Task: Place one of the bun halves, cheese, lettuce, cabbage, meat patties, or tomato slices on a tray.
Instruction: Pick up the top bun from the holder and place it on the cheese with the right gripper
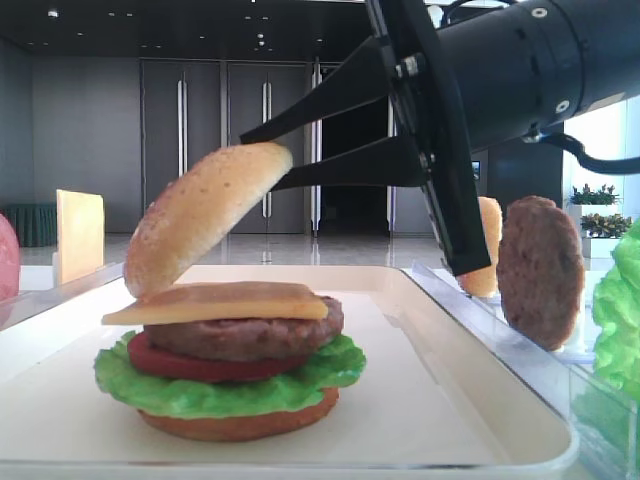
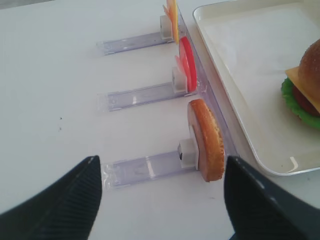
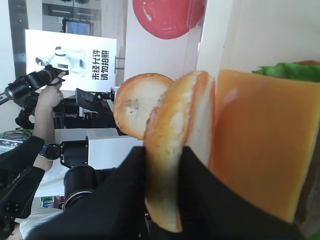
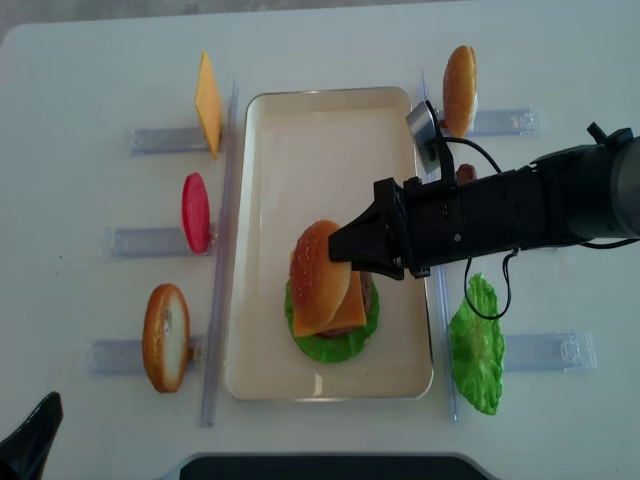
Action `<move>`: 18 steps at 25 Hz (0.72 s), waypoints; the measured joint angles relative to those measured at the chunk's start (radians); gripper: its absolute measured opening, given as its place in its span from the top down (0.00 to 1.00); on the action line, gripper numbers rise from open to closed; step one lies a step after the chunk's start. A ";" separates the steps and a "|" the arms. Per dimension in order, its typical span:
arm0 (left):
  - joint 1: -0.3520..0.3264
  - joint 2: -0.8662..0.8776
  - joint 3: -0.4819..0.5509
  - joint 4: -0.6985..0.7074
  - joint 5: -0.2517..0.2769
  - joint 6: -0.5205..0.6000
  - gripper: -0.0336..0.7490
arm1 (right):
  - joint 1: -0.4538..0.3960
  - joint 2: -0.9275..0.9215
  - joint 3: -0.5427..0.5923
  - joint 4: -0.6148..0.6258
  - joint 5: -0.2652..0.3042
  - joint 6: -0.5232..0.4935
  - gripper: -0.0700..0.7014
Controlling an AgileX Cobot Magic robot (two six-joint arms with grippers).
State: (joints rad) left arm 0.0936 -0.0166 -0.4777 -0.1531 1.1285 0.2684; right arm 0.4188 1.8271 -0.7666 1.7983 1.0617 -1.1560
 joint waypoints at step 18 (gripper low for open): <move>0.000 0.000 0.000 0.000 0.000 0.000 0.22 | 0.000 0.000 0.000 -0.020 -0.009 0.004 0.73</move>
State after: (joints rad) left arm 0.0936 -0.0166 -0.4777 -0.1531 1.1285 0.2684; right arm 0.4188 1.8271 -0.7666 1.7779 1.0522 -1.1520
